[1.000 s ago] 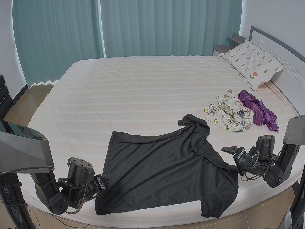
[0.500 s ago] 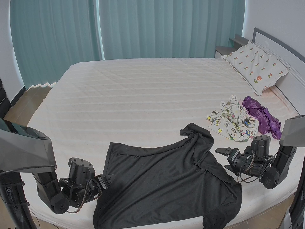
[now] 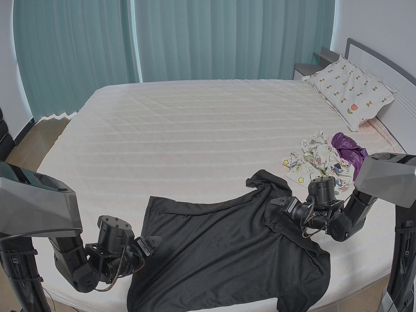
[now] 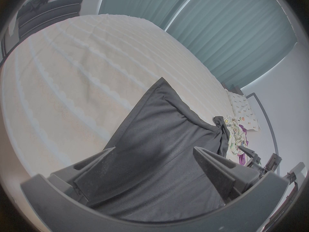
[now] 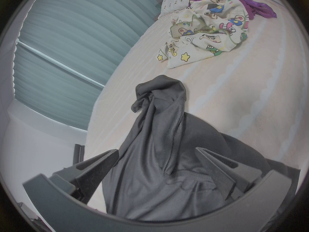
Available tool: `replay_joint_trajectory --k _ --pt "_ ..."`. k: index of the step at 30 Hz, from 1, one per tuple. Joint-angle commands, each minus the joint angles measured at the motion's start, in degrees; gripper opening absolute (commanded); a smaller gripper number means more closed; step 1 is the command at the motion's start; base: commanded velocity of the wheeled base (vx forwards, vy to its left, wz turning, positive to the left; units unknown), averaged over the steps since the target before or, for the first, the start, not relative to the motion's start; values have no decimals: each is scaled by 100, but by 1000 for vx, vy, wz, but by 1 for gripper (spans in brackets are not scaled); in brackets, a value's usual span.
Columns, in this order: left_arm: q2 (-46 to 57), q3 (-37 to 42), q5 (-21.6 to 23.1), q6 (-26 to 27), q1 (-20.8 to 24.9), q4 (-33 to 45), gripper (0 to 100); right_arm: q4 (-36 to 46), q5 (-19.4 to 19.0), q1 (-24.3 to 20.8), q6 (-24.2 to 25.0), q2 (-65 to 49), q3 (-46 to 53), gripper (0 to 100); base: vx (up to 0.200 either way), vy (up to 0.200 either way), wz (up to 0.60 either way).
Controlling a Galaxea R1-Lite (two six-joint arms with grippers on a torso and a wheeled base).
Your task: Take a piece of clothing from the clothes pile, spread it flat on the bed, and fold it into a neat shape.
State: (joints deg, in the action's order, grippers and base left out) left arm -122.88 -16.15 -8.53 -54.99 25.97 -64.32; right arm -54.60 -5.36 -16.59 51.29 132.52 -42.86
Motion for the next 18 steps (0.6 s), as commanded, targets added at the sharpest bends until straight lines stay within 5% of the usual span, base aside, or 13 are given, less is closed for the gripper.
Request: replay_joint_trajectory --k 1,15,16,18 --pt "-25 7 10 -126 40 -37 100 573 290 -116 -189 643 -811 100 0 0 0" --pt "-17 33 -8 -135 14 -37 100 1004 299 -169 -286 872 -1523 100 0 0 0" --pt "-17 33 -8 -143 5 -46 100 1074 308 -169 -303 880 -1567 0 0 0 0" --pt "-8 33 -8 -143 -13 -46 100 1215 317 -143 -400 898 -1655 0 0 0 0"
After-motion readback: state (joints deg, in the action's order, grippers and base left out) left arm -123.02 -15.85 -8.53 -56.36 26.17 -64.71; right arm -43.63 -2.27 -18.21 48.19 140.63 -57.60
